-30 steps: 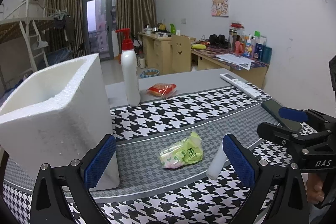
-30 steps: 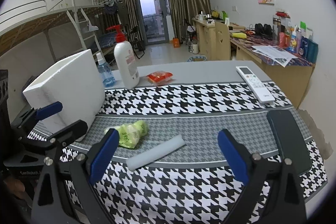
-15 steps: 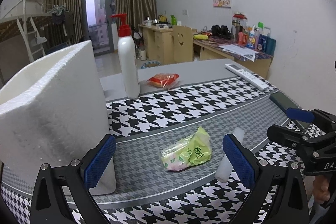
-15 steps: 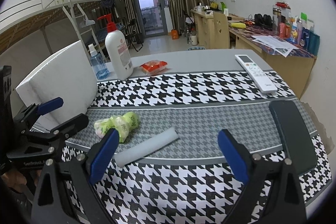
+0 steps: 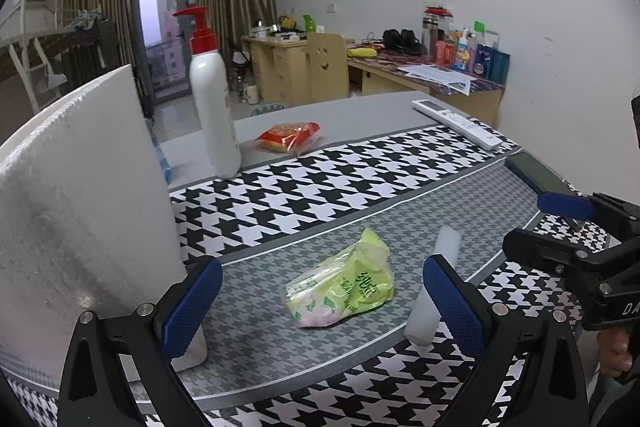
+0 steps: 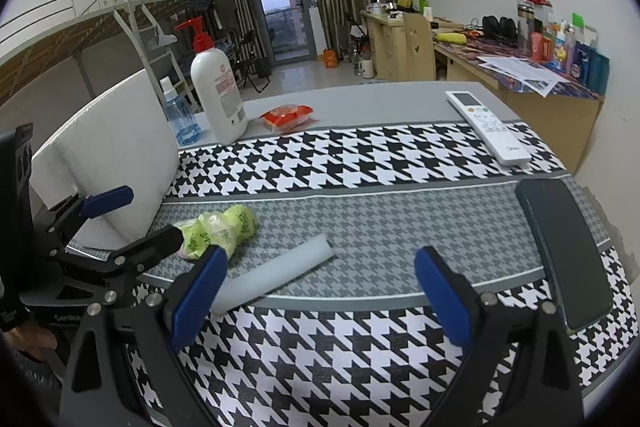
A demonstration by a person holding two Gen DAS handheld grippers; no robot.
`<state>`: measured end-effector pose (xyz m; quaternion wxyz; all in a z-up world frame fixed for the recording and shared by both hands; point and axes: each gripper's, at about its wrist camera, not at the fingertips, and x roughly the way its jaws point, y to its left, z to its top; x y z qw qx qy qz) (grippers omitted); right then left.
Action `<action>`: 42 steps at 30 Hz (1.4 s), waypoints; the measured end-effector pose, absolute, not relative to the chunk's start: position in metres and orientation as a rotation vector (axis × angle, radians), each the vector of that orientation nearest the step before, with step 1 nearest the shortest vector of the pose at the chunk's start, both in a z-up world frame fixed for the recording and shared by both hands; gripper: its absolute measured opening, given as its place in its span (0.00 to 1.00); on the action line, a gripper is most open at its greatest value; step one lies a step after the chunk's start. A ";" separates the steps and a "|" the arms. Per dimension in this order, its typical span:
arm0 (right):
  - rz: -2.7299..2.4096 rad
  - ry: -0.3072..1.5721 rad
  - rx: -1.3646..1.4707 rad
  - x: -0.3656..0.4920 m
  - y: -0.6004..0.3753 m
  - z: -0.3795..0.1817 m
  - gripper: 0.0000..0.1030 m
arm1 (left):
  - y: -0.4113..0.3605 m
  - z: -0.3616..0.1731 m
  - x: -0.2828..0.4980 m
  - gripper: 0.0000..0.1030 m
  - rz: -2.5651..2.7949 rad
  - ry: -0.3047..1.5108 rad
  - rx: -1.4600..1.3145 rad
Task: Organize soft objects
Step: 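Move both tools toward the green snack bag and white foam tube, then close left tool on the green snack bag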
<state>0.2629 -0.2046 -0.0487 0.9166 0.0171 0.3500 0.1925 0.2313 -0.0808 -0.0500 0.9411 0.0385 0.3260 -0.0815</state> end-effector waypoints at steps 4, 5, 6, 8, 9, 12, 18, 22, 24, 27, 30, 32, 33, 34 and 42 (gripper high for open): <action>0.398 0.731 0.052 0.266 -0.209 -0.051 0.94 | -0.086 -0.055 0.236 0.90 -0.189 0.685 0.090; 0.399 0.733 0.050 0.267 -0.209 -0.051 0.94 | -0.087 -0.058 0.238 0.88 -0.196 0.697 0.089; 0.400 0.736 0.046 0.268 -0.209 -0.051 0.94 | -0.087 -0.060 0.239 0.87 -0.199 0.706 0.088; 0.408 0.740 0.038 0.268 -0.208 -0.053 0.94 | -0.089 -0.064 0.244 0.85 -0.206 0.725 0.089; 0.409 0.742 0.035 0.268 -0.208 -0.054 0.94 | -0.090 -0.066 0.245 0.83 -0.215 0.734 0.089; 0.413 0.751 0.036 0.269 -0.209 -0.056 0.94 | -0.090 -0.072 0.250 0.79 -0.231 0.768 0.087; 0.421 0.756 0.047 0.271 -0.210 -0.057 0.94 | -0.094 -0.083 0.256 0.74 -0.226 0.807 0.126; 0.427 0.759 0.041 0.269 -0.207 -0.058 0.94 | -0.093 -0.088 0.260 0.60 -0.232 0.844 0.121; 0.429 0.758 0.040 0.268 -0.206 -0.058 0.94 | -0.091 -0.089 0.262 0.55 -0.227 0.853 0.114; 0.431 0.761 0.044 0.268 -0.205 -0.059 0.94 | -0.091 -0.091 0.264 0.47 -0.229 0.875 0.117; 0.431 0.763 0.044 0.267 -0.204 -0.059 0.94 | -0.093 -0.091 0.262 0.42 -0.240 0.872 0.130; 0.430 0.763 0.041 0.266 -0.202 -0.059 0.94 | -0.095 -0.091 0.261 0.37 -0.249 0.869 0.136; 0.429 0.763 0.040 0.265 -0.202 -0.059 0.94 | -0.095 -0.090 0.260 0.35 -0.251 0.867 0.139; 0.428 0.764 0.040 0.264 -0.201 -0.059 0.94 | -0.095 -0.090 0.260 0.34 -0.254 0.867 0.139; 0.427 0.759 0.025 0.261 -0.191 -0.055 0.94 | -0.087 -0.068 0.240 0.34 -0.242 0.769 0.119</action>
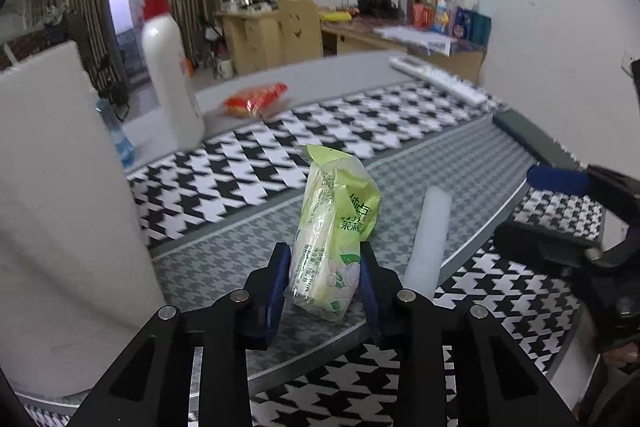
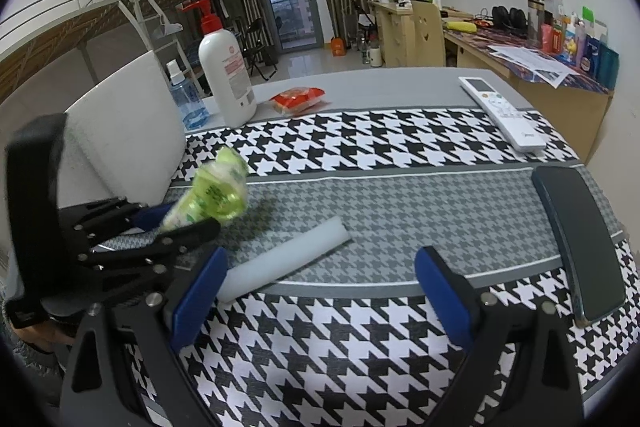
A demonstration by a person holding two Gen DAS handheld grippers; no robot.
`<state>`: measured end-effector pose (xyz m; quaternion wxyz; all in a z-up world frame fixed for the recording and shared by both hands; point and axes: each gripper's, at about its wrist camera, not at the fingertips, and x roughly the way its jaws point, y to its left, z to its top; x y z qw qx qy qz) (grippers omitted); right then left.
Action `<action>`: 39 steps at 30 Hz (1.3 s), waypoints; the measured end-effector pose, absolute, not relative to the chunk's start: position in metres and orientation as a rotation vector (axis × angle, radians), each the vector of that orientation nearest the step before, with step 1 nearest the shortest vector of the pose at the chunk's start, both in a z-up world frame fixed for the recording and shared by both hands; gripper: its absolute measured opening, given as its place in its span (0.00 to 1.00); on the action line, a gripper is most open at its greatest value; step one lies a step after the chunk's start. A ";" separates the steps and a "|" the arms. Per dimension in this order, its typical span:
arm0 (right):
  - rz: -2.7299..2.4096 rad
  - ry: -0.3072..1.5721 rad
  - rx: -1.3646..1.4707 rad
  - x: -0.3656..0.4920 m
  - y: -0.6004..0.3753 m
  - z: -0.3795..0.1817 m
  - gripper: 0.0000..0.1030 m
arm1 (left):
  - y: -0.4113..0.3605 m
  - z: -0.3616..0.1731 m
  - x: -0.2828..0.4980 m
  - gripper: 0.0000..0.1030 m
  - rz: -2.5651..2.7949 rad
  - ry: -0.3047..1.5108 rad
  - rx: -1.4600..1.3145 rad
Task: Organize soft objects
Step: 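Close left tool on the green snack bag, then close right tool on the white foam tube while left tool lifts the green bag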
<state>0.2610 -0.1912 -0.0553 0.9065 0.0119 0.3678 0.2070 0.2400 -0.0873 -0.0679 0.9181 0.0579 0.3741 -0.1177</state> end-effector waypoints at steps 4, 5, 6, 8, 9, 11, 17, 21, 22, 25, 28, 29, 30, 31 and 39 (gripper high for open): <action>0.431 0.777 0.020 0.263 -0.184 -0.058 0.94 | -0.083 -0.061 0.228 0.34 -0.232 0.739 0.115; 0.433 0.782 0.019 0.264 -0.182 -0.059 0.94 | -0.082 -0.060 0.225 0.34 -0.230 0.733 0.112; 0.433 0.785 0.019 0.264 -0.180 -0.059 0.94 | -0.081 -0.059 0.223 0.34 -0.227 0.728 0.110; 0.438 0.795 0.022 0.265 -0.176 -0.061 0.94 | -0.079 -0.057 0.219 0.34 -0.226 0.717 0.106; 0.440 0.798 0.023 0.265 -0.175 -0.061 0.94 | -0.078 -0.056 0.216 0.34 -0.226 0.713 0.103; 0.436 0.807 0.027 0.266 -0.173 -0.062 0.94 | -0.075 -0.055 0.214 0.34 -0.221 0.707 0.097; 0.429 0.860 0.050 0.271 -0.166 -0.069 0.82 | -0.071 -0.054 0.206 0.34 -0.213 0.694 0.091; 0.423 0.894 0.071 0.274 -0.164 -0.074 0.68 | -0.067 -0.053 0.202 0.34 -0.208 0.685 0.087; 0.419 0.900 0.074 0.274 -0.163 -0.075 0.67 | -0.066 -0.052 0.202 0.34 -0.209 0.683 0.087; 0.415 0.925 0.081 0.276 -0.159 -0.077 0.59 | -0.064 -0.050 0.199 0.34 -0.208 0.673 0.085; 0.412 0.959 0.083 0.276 -0.154 -0.081 0.48 | -0.061 -0.048 0.195 0.34 -0.214 0.657 0.083; 0.405 0.958 0.080 0.276 -0.153 -0.081 0.47 | -0.061 -0.048 0.194 0.34 -0.215 0.653 0.083; 0.402 0.963 0.080 0.276 -0.152 -0.081 0.46 | -0.061 -0.047 0.193 0.34 -0.219 0.650 0.085; 0.403 0.970 0.087 0.276 -0.151 -0.080 0.45 | -0.060 -0.047 0.192 0.34 -0.222 0.648 0.085; 0.377 0.981 0.089 0.285 -0.146 -0.081 0.29 | -0.055 -0.047 0.188 0.34 -0.223 0.636 0.076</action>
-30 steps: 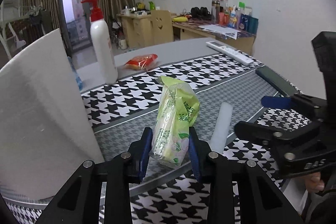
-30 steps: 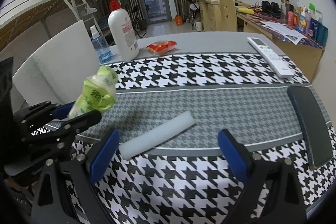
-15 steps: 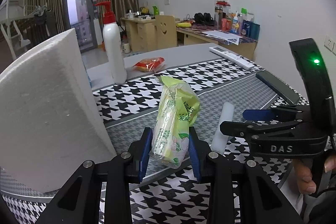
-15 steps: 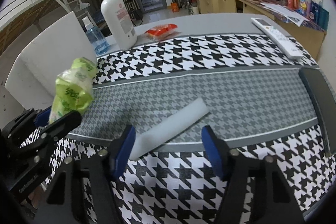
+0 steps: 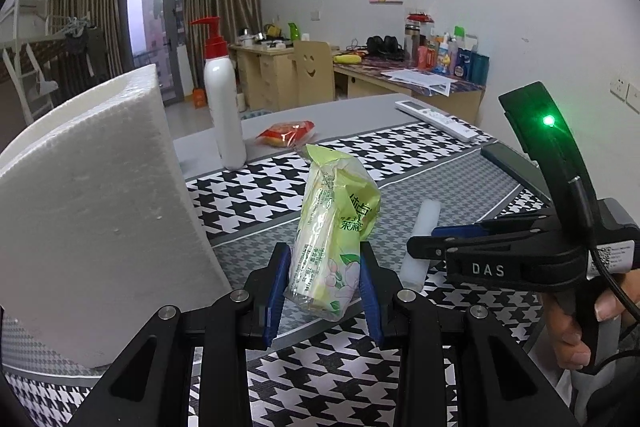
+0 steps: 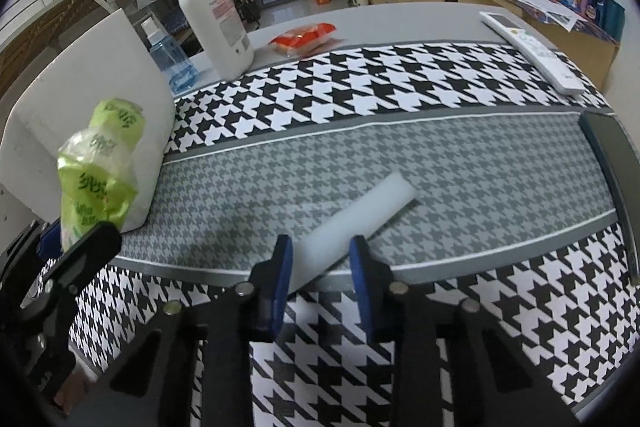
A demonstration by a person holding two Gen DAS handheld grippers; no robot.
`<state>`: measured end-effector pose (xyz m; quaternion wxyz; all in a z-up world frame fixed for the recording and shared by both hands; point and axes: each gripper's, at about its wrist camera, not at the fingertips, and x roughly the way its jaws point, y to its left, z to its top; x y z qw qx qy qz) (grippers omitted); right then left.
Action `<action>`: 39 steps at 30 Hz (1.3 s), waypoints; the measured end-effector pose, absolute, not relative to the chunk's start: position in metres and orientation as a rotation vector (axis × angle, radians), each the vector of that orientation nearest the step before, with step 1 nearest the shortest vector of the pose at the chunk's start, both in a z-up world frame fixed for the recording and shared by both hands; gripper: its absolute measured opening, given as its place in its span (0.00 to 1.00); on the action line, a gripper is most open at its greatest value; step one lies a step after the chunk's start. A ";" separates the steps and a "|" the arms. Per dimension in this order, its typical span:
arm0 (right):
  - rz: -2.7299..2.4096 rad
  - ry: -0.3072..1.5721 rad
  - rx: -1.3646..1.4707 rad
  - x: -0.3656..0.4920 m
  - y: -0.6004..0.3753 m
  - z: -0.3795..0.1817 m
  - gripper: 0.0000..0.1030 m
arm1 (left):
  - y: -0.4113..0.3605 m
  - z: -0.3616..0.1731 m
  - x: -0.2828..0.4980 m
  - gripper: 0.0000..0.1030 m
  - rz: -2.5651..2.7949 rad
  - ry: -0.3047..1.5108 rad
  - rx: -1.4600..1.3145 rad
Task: Organize soft objects
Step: 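Close right tool on the white foam tube while left tool lifts the green bag, then carry the green bag with left tool while right tool carries the foam tube to the box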
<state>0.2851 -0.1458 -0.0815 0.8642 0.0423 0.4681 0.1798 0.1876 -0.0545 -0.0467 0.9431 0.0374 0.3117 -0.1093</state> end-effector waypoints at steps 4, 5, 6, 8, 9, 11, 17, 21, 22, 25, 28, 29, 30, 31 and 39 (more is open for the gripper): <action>0.373 0.964 0.103 0.292 -0.146 -0.081 0.13 | -0.051 -0.046 0.185 0.34 -0.222 0.631 0.071; 0.372 0.964 0.101 0.292 -0.146 -0.081 0.12 | -0.050 -0.046 0.185 0.34 -0.222 0.631 0.072; 0.368 0.964 0.101 0.291 -0.147 -0.081 0.11 | -0.049 -0.046 0.184 0.34 -0.219 0.630 0.071; 0.368 0.957 0.109 0.290 -0.149 -0.079 0.09 | -0.048 -0.045 0.184 0.34 -0.211 0.631 0.069; 0.366 0.951 0.112 0.289 -0.151 -0.077 0.08 | -0.047 -0.045 0.184 0.34 -0.208 0.631 0.066; 0.365 0.941 0.113 0.288 -0.153 -0.073 0.08 | -0.046 -0.044 0.184 0.34 -0.206 0.631 0.067; 0.371 0.916 0.112 0.283 -0.154 -0.066 0.08 | -0.046 -0.043 0.182 0.34 -0.209 0.623 0.069; 0.375 0.897 0.112 0.279 -0.157 -0.060 0.08 | -0.044 -0.041 0.181 0.34 -0.204 0.618 0.063; 0.375 0.891 0.111 0.279 -0.156 -0.059 0.08 | -0.043 -0.040 0.181 0.34 -0.202 0.616 0.061; 0.379 0.872 0.108 0.277 -0.156 -0.053 0.08 | -0.041 -0.037 0.179 0.34 -0.199 0.607 0.054; 0.386 0.851 0.104 0.273 -0.155 -0.046 0.08 | -0.040 -0.034 0.177 0.34 -0.196 0.597 0.053; 0.389 0.843 0.102 0.271 -0.155 -0.043 0.08 | -0.040 -0.032 0.176 0.34 -0.197 0.594 0.053; 0.391 0.835 0.101 0.270 -0.155 -0.040 0.08 | -0.040 -0.031 0.175 0.34 -0.198 0.591 0.053; 0.393 0.831 0.099 0.269 -0.155 -0.038 0.08 | -0.040 -0.029 0.174 0.34 -0.198 0.587 0.054; 0.417 0.777 0.084 0.258 -0.154 -0.020 0.08 | -0.037 -0.020 0.167 0.34 -0.189 0.559 0.049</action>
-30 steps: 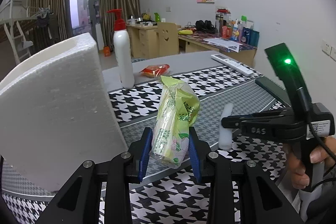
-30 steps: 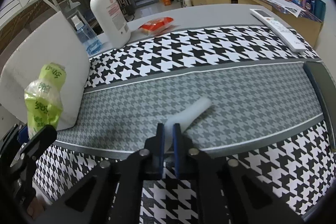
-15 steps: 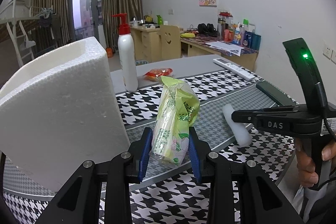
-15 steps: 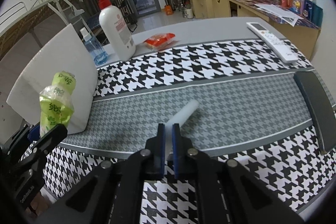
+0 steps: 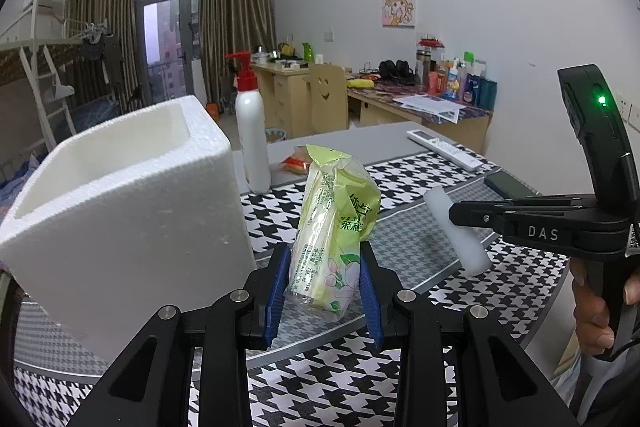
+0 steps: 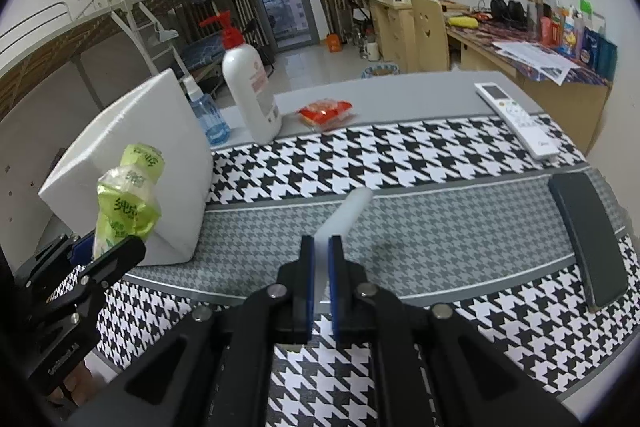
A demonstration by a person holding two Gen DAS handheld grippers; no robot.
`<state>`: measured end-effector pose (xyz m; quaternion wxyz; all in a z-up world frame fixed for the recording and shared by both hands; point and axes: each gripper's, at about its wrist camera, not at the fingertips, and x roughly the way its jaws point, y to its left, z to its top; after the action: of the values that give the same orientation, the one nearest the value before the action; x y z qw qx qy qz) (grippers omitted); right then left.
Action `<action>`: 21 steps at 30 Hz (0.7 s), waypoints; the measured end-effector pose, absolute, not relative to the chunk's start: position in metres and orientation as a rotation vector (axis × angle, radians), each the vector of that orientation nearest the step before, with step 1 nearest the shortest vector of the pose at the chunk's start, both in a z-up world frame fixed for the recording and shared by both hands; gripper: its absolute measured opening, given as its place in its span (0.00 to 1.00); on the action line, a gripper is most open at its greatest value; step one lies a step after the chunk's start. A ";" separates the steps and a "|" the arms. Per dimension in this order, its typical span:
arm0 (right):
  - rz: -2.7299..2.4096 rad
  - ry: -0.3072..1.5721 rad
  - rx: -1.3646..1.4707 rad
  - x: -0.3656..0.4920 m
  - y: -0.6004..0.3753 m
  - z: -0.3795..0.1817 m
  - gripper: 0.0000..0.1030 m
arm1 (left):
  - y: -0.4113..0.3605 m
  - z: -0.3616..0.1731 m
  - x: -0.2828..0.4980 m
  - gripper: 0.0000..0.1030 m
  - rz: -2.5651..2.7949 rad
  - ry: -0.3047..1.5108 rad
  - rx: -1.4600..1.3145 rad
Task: Organize soft objects
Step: 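Carry the green bag with left tool while right tool carries the foam tube to the box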
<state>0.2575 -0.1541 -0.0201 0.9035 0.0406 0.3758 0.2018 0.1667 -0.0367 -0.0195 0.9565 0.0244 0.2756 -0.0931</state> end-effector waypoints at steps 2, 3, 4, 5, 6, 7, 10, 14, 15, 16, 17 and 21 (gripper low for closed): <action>0.427 0.757 0.082 0.254 -0.154 -0.015 0.08 | -0.037 -0.016 0.165 0.34 -0.187 0.552 0.047; 0.431 0.750 0.080 0.253 -0.154 -0.012 0.08 | -0.036 -0.014 0.164 0.34 -0.187 0.548 0.045; 0.435 0.743 0.078 0.252 -0.154 -0.010 0.08 | -0.036 -0.011 0.162 0.34 -0.185 0.539 0.045; 0.438 0.734 0.075 0.250 -0.153 -0.007 0.08 | -0.036 -0.009 0.160 0.34 -0.183 0.533 0.046; 0.441 0.727 0.072 0.249 -0.153 -0.005 0.08 | -0.035 -0.007 0.159 0.34 -0.182 0.526 0.044; 0.445 0.721 0.069 0.248 -0.153 -0.003 0.08 | -0.034 -0.005 0.157 0.34 -0.181 0.520 0.041; 0.451 0.697 0.053 0.243 -0.149 0.003 0.08 | -0.034 0.001 0.155 0.34 -0.176 0.507 0.040; 0.470 0.675 0.047 0.237 -0.146 0.009 0.08 | -0.031 0.006 0.149 0.34 -0.175 0.492 0.036; 0.472 0.670 0.042 0.236 -0.145 0.011 0.08 | -0.030 0.008 0.147 0.34 -0.174 0.487 0.036; 0.471 0.664 0.036 0.235 -0.144 0.012 0.08 | -0.029 0.010 0.145 0.34 -0.174 0.482 0.036; 0.470 0.657 0.029 0.234 -0.143 0.014 0.08 | -0.029 0.012 0.143 0.34 -0.173 0.477 0.037; 0.475 0.635 0.020 0.229 -0.141 0.019 0.08 | -0.027 0.020 0.138 0.34 -0.176 0.456 0.038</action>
<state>0.2288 -0.1407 0.0192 0.9224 0.0099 0.3093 0.2312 0.1375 -0.0265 0.0196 0.9701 0.0187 0.2258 -0.0873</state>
